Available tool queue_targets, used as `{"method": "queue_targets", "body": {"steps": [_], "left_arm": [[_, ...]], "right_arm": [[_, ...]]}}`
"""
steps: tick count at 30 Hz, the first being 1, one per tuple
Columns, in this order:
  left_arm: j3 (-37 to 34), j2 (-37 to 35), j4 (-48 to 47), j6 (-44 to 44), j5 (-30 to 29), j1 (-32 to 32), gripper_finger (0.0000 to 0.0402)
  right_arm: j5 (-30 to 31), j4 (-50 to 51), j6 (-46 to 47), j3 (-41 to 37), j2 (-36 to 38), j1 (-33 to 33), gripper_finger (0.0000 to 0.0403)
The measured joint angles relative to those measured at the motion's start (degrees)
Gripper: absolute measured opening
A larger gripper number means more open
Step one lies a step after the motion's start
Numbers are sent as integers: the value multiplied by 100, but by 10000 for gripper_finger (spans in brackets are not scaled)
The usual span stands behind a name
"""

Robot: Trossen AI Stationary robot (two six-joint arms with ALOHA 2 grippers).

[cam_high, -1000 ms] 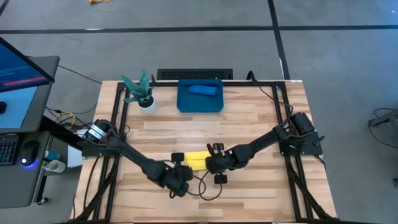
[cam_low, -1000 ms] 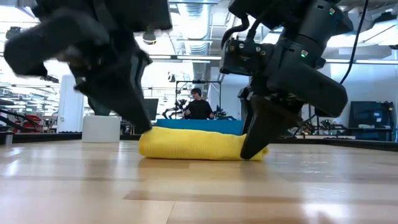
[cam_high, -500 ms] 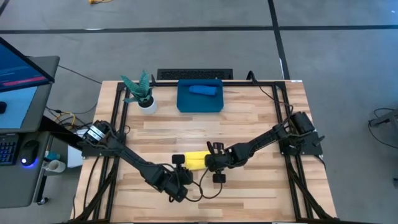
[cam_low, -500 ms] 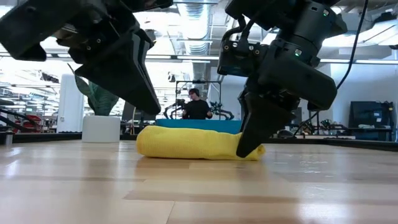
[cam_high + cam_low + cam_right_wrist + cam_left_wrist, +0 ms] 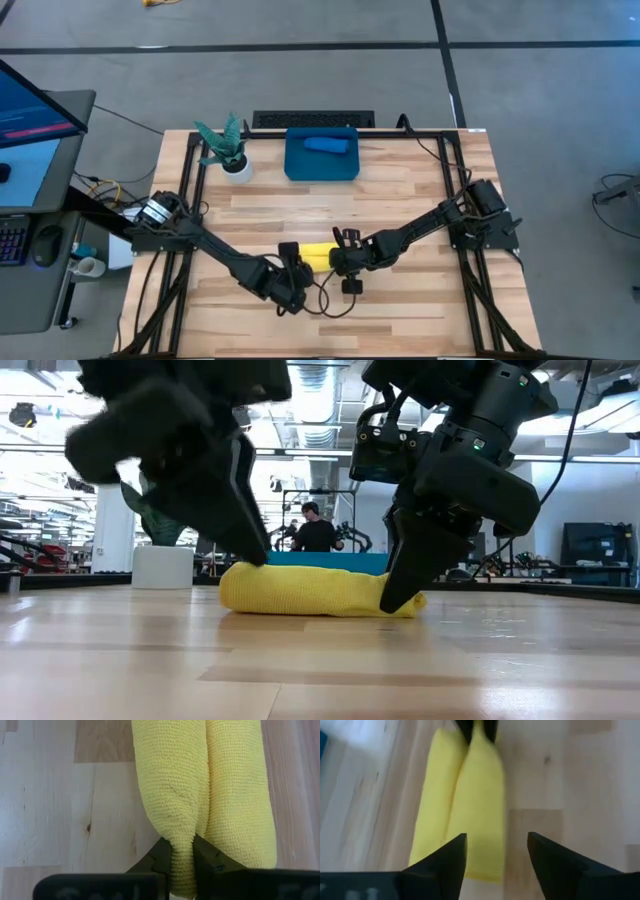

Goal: Roll microfiber towels into tight, uniform cylinder then place into a basket
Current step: Roll the yellow microfiber towel

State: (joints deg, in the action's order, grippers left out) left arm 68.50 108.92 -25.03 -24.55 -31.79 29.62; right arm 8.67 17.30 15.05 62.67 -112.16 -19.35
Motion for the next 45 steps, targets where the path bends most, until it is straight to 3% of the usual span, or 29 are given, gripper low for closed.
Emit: {"method": "queue_targets", "body": {"steps": [7,12,18,24,28,32,37,41,45], "left_arm": [[-227,0,16,-506,-353,-95,203],[-457,0,368,-370,-4,-95,191],[-710,-2,647,-303,1,-140,176],[-1029,-37,1236,-197,511,-374,154],[-1061,-54,1300,-425,959,-565,116],[-1052,-55,1400,-620,1812,-742,63],[-1053,-30,1878,-683,3102,-803,13],[-1061,4,2348,-866,3835,-803,19],[-1063,7,2388,-1583,4099,-808,49]], "right_arm": [[-7,0,2,-1,0,-2,60],[-8,0,2,-1,0,-2,60],[-9,2,2,-2,0,-4,60],[-236,9,4,0,2,9,60],[-349,18,4,0,20,11,60],[-934,5,14,0,59,37,60],[-2266,-2,177,-11,98,28,60],[-3291,-110,271,-15,68,37,60],[-3617,-196,696,-29,61,54,60]]}}
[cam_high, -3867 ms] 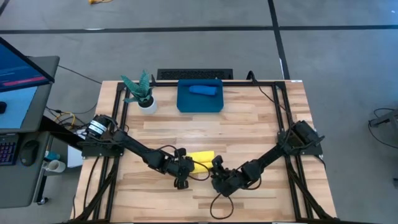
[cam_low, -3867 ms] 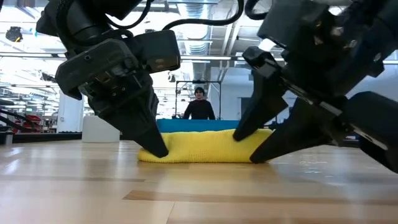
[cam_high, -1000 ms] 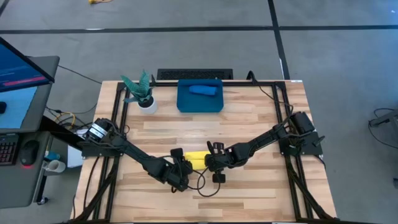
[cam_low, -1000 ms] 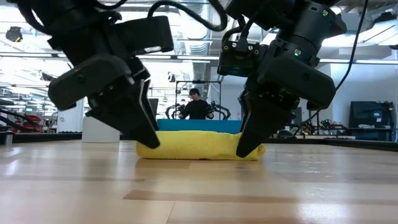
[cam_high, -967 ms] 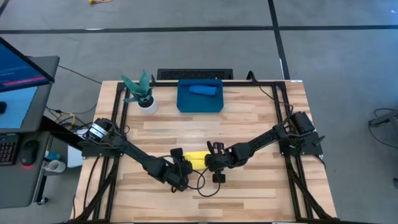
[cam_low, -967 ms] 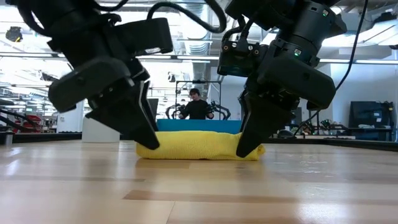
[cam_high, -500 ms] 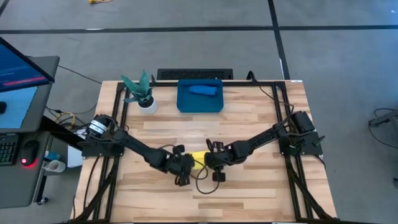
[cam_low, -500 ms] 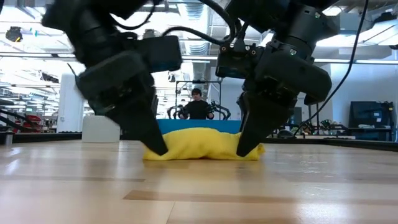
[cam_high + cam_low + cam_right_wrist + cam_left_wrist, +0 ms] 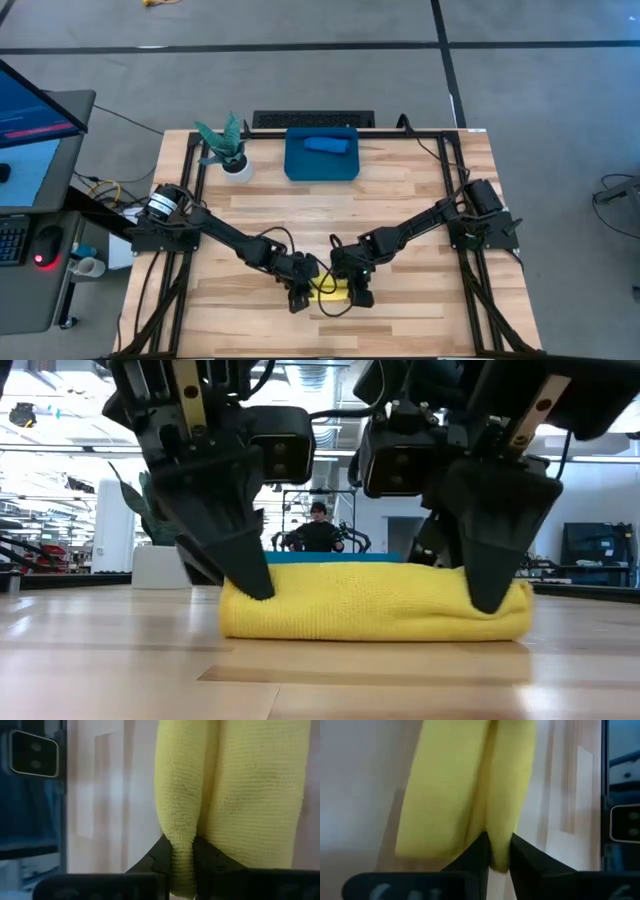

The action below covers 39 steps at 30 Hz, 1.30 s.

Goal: Roll microfiber towels into tight, uniform cylinder then place into a basket
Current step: Roll the yellow microfiber towel

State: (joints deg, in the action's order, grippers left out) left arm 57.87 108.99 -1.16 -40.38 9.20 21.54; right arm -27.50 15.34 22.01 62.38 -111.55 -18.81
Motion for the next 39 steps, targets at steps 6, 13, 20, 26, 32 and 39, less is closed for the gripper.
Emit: {"method": "queue_targets", "body": {"steps": [6,13,20,26,32,39], "left_arm": [[-7,-2,-20,-358,82,-26,64],[-11,-11,-36,-71,-141,-17,66],[-20,-69,-167,352,42,-32,66],[-36,-374,-1079,307,-149,16,66],[-31,-681,-1172,407,-777,302,67],[-22,-852,3,1734,-1896,1018,67]], "right_arm": [[-222,6,447,-3,-7,96,60],[-219,63,502,1,-45,187,60],[-195,87,605,1,-43,208,60],[-199,139,613,1,-30,208,60],[-171,126,611,1,-32,210,60],[-157,115,612,1,-34,216,60]]}}
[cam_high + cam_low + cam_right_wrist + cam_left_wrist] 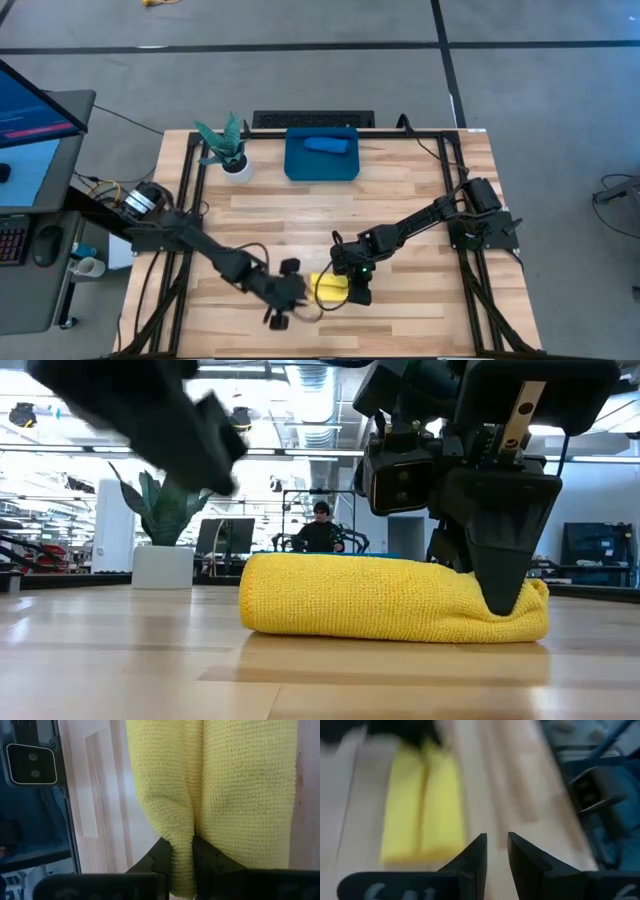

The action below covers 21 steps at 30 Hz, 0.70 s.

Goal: Roll microfiber towels into tight, uniform cylinder then place into a basket
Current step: Roll the yellow microfiber towel

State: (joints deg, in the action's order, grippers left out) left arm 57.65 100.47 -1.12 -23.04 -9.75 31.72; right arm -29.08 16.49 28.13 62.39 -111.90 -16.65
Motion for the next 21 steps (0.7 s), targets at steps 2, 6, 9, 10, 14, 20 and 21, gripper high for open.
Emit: {"method": "queue_targets", "body": {"steps": [2,6,9,10,14,20,21], "left_arm": [[4,34,418,372,-93,102,67],[12,157,738,619,-134,31,67],[0,348,728,630,-148,-104,67],[1,445,866,649,-98,-157,67],[10,773,1200,965,150,-312,67],[22,835,1187,1035,-290,-404,67],[22,835,1155,1033,-302,-421,67]], "right_arm": [[4,0,-1,0,0,3,60],[27,1,0,1,0,3,60],[41,14,1,5,0,3,60],[41,33,-1,7,0,3,60],[44,73,-1,11,-4,3,60],[43,103,-1,11,-7,3,60],[39,107,-1,11,-7,9,60]]}}
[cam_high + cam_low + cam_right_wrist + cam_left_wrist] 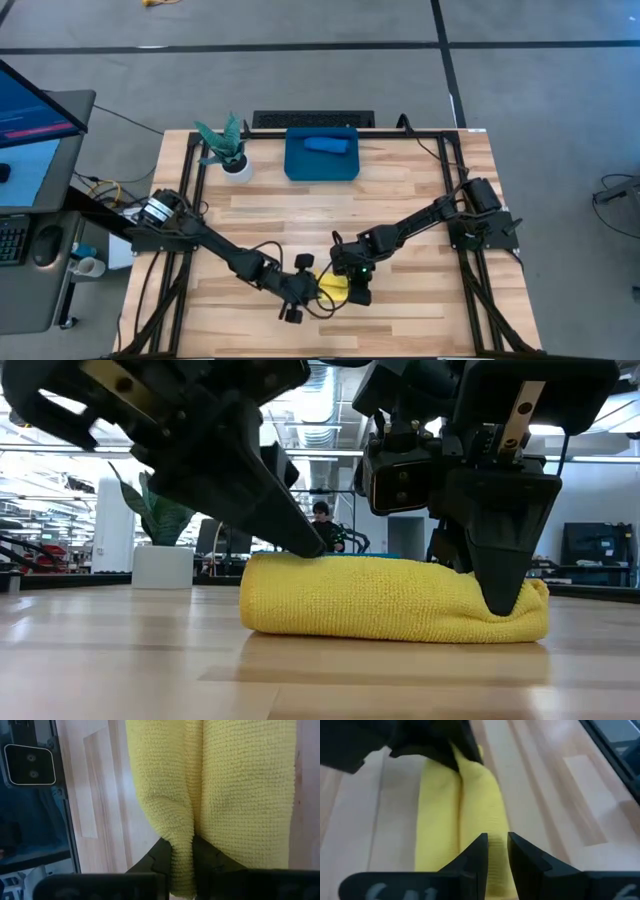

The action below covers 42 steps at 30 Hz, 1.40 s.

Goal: Roll microfiber towels into tight, uniform cylinder then place into a basket
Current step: Roll the yellow microfiber towel

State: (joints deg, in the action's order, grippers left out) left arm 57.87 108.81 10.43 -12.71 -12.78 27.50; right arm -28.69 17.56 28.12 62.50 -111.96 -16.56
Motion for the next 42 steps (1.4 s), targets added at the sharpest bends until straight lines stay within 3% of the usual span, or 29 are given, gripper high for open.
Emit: {"method": "queue_targets", "body": {"steps": [16,30,34,38,42], "left_arm": [[29,439,-272,-1124,-253,-303,67],[22,456,-404,-2529,-359,-316,67],[15,461,-406,-2764,-468,-314,67],[9,461,-403,-2791,-498,-314,67],[7,463,-400,-2796,-496,-314,67]], "right_arm": [[-88,-1,0,-5,0,15,67],[-71,309,-232,-17,183,74,189],[485,801,-607,-31,628,37,199],[1673,1446,-856,-54,1267,-174,201],[2552,1230,-1199,-431,1876,-637,200]]}}
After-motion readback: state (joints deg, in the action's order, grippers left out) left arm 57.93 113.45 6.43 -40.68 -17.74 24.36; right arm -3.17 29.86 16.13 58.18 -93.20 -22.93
